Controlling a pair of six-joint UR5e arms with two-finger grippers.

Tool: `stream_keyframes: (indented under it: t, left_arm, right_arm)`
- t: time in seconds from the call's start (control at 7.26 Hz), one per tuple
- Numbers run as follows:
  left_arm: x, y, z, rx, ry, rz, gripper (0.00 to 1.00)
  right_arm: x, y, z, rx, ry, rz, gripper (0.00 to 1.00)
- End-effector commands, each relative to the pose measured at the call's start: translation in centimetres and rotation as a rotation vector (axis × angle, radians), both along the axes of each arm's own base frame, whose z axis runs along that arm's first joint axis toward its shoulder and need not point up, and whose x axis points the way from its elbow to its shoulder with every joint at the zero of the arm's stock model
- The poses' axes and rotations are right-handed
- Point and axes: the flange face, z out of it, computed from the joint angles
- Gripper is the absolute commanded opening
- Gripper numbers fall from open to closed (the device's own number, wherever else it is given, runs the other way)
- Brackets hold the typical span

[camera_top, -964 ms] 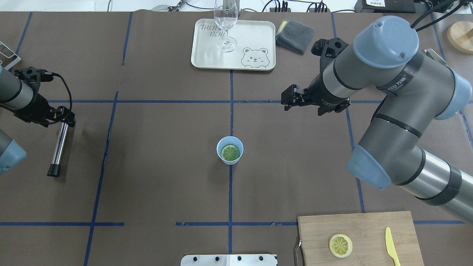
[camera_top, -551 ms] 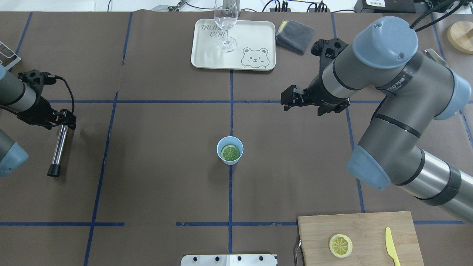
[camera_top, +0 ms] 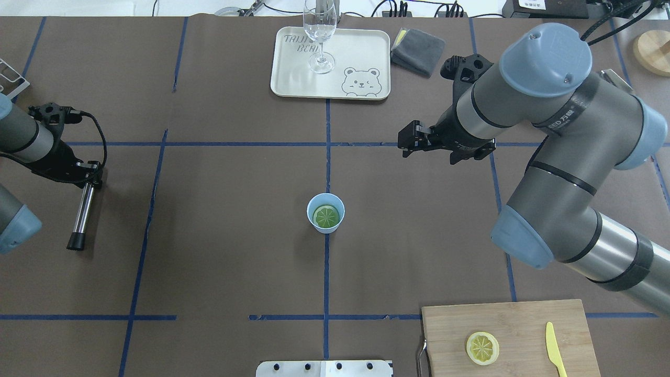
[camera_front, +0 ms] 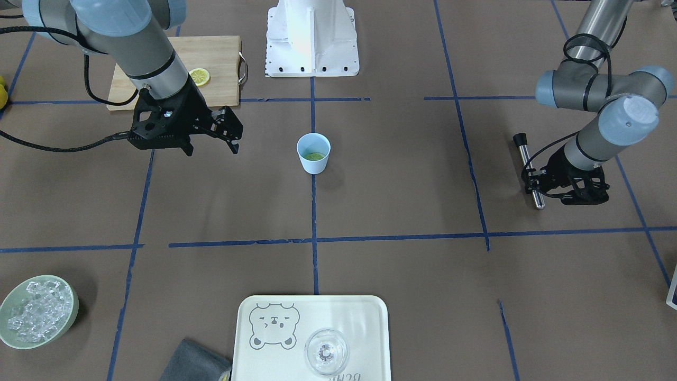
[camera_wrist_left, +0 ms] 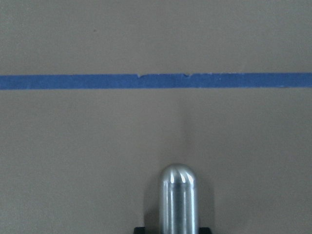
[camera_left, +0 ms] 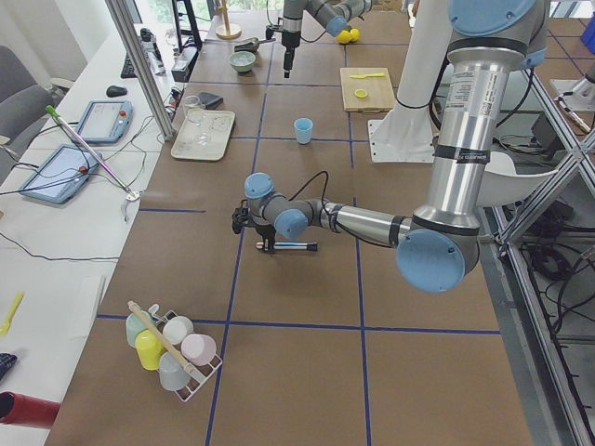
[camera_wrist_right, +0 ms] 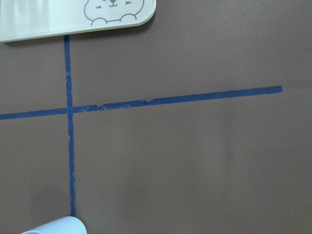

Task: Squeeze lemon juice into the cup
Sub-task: 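Grasp the steel muddler upright with the left gripper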

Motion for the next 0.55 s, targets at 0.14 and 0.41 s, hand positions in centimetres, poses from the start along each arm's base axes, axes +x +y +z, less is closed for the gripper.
stream_keyframes:
  t: [0.14,0.41]
  left_arm:
    - [0.1,0.1,-0.9,0.009,0.01,0.001,0.0]
    - [-0.4,0.6,-8.1,0.128,0.092,0.002,0.0]
  right_arm:
    - [0.2,0.0,-0.2,0.002,-0.004,0.001,1.0]
    - [1.2,-0.5,-0.5,-0.006,-0.02,0.003,1.0]
